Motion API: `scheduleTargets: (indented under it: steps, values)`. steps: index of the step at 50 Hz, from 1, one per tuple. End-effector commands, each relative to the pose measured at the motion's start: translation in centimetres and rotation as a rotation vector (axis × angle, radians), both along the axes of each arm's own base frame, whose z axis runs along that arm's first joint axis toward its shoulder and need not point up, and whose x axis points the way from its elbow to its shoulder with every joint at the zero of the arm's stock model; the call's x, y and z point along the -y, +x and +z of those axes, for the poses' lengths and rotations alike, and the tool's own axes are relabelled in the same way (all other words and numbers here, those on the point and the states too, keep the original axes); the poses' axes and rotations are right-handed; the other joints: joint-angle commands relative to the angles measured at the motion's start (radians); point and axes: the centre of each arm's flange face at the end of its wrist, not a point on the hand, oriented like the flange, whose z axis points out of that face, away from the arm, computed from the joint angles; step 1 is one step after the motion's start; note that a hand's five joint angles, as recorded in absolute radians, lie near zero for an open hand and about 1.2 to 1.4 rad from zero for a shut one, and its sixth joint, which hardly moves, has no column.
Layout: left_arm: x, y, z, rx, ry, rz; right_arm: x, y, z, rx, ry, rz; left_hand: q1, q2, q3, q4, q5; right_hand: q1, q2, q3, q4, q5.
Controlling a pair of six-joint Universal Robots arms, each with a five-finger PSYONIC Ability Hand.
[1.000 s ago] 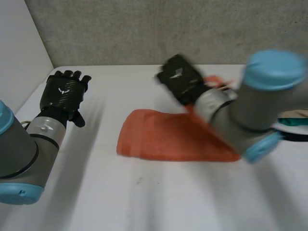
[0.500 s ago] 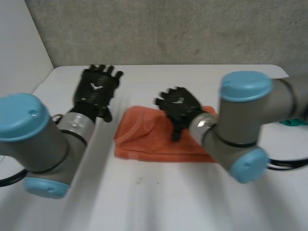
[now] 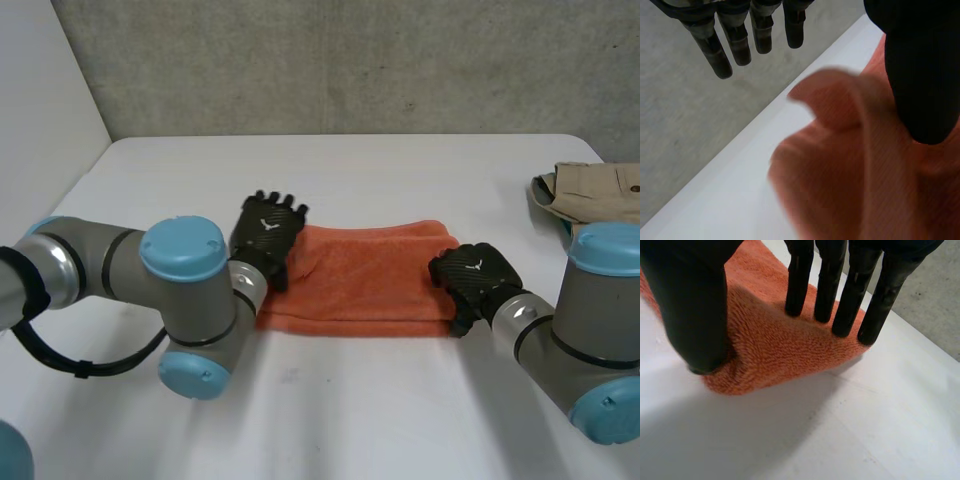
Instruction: Fold the laundry.
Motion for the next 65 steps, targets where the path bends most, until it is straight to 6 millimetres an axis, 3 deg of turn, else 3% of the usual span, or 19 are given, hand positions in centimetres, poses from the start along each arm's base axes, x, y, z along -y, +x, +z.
scheduleTargets:
  steps: [1,4,15,21,26,30,31,33,34,38,42,43,45,46,49,53,54,58,65]
  values:
    - [-0.1,2.0,-0.5,0.063,0.022,0.119,0.7,-0.3,-0.1,-0.019,-0.058,0.002,-0.001,-0.013,-0.021,-0.012,-0.029,0.642,0.567,0.566,0.573,0.588]
    - [-1.0,2.4,0.3,0.082,0.024,0.115,0.7,-0.3,-0.1,-0.021,-0.061,0.001,-0.004,-0.016,-0.024,-0.015,-0.032,0.949,0.874,0.873,0.88,0.896]
    - [-3.6,4.1,2.1,0.084,0.043,0.12,0.8,-1.5,0.0,-0.127,-0.07,0.003,-0.007,-0.019,-0.027,-0.018,-0.035,0.95,0.875,0.874,0.881,0.896]
    - [-5.2,5.5,4.7,0.056,0.016,0.124,0.9,-2.7,2.1,-0.299,-0.131,0.038,-0.016,-0.027,-0.036,-0.026,-0.044,0.95,0.875,0.874,0.881,0.896]
    - [-6.0,6.2,6.5,0.03,-0.017,0.128,2.2,-2.0,4.6,-0.327,-0.246,0.054,-0.019,-0.03,-0.039,-0.029,-0.047,0.95,0.875,0.874,0.881,0.896]
    - [-5.7,6.8,7.7,-0.004,-0.037,0.151,0.8,2.0,7.1,-0.276,-0.359,0.161,-0.019,-0.03,-0.039,-0.029,-0.047,0.95,0.875,0.874,0.881,0.896]
    - [-5.3,7.2,8.0,-0.019,-0.039,0.166,-0.3,4.2,8.0,-0.248,-0.408,0.226,-0.019,-0.03,-0.039,-0.029,-0.047,0.95,0.875,0.874,0.881,0.896]
    - [-5.0,7.4,8.3,-0.036,-0.04,0.179,-1.8,6.5,8.6,-0.215,-0.446,0.303,-0.019,-0.03,-0.039,-0.029,-0.047,0.95,0.875,0.874,0.881,0.896]
    - [-4.8,7.6,8.4,-0.044,-0.041,0.186,-3.0,8.4,8.1,-0.19,-0.462,0.376,-0.019,-0.03,-0.039,-0.029,-0.047,0.95,0.875,0.874,0.881,0.896]
    - [-4.1,8.0,8.7,-0.08,-0.036,0.211,-6.4,12.2,5.8,-0.148,-0.441,0.561,-0.019,-0.03,-0.039,-0.029,-0.047,0.95,0.875,0.874,0.881,0.896]
    - [-3.8,8.1,8.9,-0.1,-0.035,0.219,-8.6,14.1,4.5,-0.096,-0.381,0.638,-0.019,-0.03,-0.039,-0.029,-0.047,0.93,0.855,0.855,0.861,0.877]
    - [-3.6,8.1,9.1,-0.106,-0.041,0.22,-8.8,14.2,4.3,-0.08,-0.36,0.633,-0.019,-0.03,-0.039,-0.029,-0.047,0.715,0.64,0.639,0.646,0.662]
    - [-3.4,8.1,9.2,-0.11,-0.047,0.221,-8.6,14.2,4.3,-0.041,-0.313,0.602,-0.019,-0.03,-0.039,-0.029,-0.047,0.181,0.106,0.106,0.112,0.128]
    - [-3.4,8.0,9.3,-0.112,-0.049,0.22,-8.3,14.1,4.4,0.0,-0.259,0.549,-0.019,-0.03,-0.039,-0.029,-0.047,-0.272,-0.347,-0.348,-0.341,-0.326]
    - [-3.3,7.4,9.8,-0.125,-0.065,0.204,-7.5,13.5,4.9,0.069,-0.178,0.44,-0.019,-0.031,-0.04,-0.03,-0.048,-0.272,-0.347,-0.348,-0.341,-0.326]
    - [-3.1,6.6,9.7,-0.13,-0.067,0.181,-4.2,10.6,5.7,0.188,-0.05,0.213,-0.019,-0.031,-0.04,-0.03,-0.048,-0.272,-0.347,-0.348,-0.341,-0.326]
    - [-3.2,6.2,9.5,-0.132,-0.064,0.164,-2.7,9.0,6.2,0.234,-0.022,0.133,-0.019,-0.031,-0.04,-0.03,-0.048,-0.272,-0.347,-0.348,-0.341,-0.326]
    - [-4.7,2.7,9.2,-0.16,-0.041,0.015,-0.9,6.6,7.2,0.304,0.024,0.03,-0.013,-0.024,-0.033,-0.023,-0.041,-0.272,-0.347,-0.348,-0.341,-0.326]
    - [-5.5,0.1,6.4,-0.159,0.063,-0.085,-0.4,6.3,6.1,0.286,0.096,0.024,0.002,-0.01,-0.018,-0.009,-0.026,-0.272,-0.347,-0.348,-0.341,-0.326]
